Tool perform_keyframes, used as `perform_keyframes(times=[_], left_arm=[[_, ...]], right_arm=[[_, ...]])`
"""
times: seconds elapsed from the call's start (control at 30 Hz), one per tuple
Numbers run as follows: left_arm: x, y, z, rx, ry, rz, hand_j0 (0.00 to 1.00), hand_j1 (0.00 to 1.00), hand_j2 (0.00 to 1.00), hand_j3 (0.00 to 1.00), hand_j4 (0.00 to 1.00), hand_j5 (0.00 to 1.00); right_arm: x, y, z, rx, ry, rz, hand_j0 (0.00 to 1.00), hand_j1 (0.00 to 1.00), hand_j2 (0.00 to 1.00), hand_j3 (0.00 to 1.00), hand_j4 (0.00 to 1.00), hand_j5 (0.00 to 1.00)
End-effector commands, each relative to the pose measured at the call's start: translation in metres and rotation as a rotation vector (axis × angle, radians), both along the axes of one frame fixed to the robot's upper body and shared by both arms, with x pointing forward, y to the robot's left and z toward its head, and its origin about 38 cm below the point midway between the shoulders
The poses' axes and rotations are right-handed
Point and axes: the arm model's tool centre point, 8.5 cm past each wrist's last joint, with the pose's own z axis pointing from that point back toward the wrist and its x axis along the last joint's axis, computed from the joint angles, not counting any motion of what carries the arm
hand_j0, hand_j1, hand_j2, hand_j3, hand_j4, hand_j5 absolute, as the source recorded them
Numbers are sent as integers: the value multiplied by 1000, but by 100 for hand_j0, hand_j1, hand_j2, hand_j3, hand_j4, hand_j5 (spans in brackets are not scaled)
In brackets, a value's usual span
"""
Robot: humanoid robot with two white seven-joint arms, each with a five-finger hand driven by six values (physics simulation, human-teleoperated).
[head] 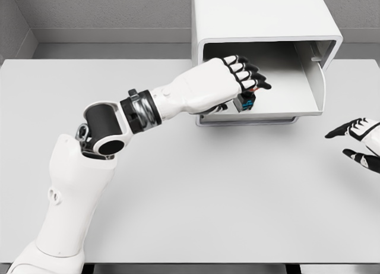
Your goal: Slide open multi-storey tabletop storage cabinets and put open load switch and slide close multi-storey tabletop storage cabinets
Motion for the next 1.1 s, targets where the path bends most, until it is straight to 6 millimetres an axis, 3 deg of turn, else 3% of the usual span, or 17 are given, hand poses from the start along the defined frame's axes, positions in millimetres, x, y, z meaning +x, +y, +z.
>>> perform_keyframes(times=[0.0,0.27,0.3,0.4,0.53,0.63,0.7,0.8,0.9,0.97,1.07], left_arm=[[-5,1,9,-18,-25,-6,90,90,90,90,90,90],[-15,2,22,-106,-16,-71,90,90,90,90,90,90],[-16,3,25,-132,-5,-88,99,99,99,99,99,99],[-14,11,28,-166,2,-82,100,100,100,100,100,100],[-23,24,47,-404,101,-256,100,100,100,100,100,100],[-15,71,51,-454,116,-221,100,100,100,100,100,100],[-15,108,41,-465,160,-189,100,100,100,100,100,100],[-16,172,23,-501,166,-9,100,100,100,100,100,100],[-31,235,2,-524,195,147,100,100,100,100,100,100],[-33,254,-17,-556,245,204,100,100,100,100,100,100],[-26,300,-67,-578,378,365,100,100,100,100,100,100]], right_arm=[[0,0,1,5,0,-1,66,66,66,66,66,66],[0,0,0,5,1,-1,66,66,66,66,66,66],[0,0,0,5,1,-1,66,66,66,66,66,66],[0,0,1,6,1,0,66,66,66,66,66,66],[0,0,0,6,3,0,66,66,66,66,66,66],[0,0,0,6,2,1,66,66,66,66,66,66],[0,0,0,6,2,1,66,66,66,66,66,66],[-1,2,-1,8,6,6,66,66,66,66,66,66],[-3,8,-8,26,19,14,66,66,66,66,66,66],[-4,13,-9,32,19,26,66,66,66,66,66,66],[-4,19,-15,55,25,30,66,66,66,66,66,66]])
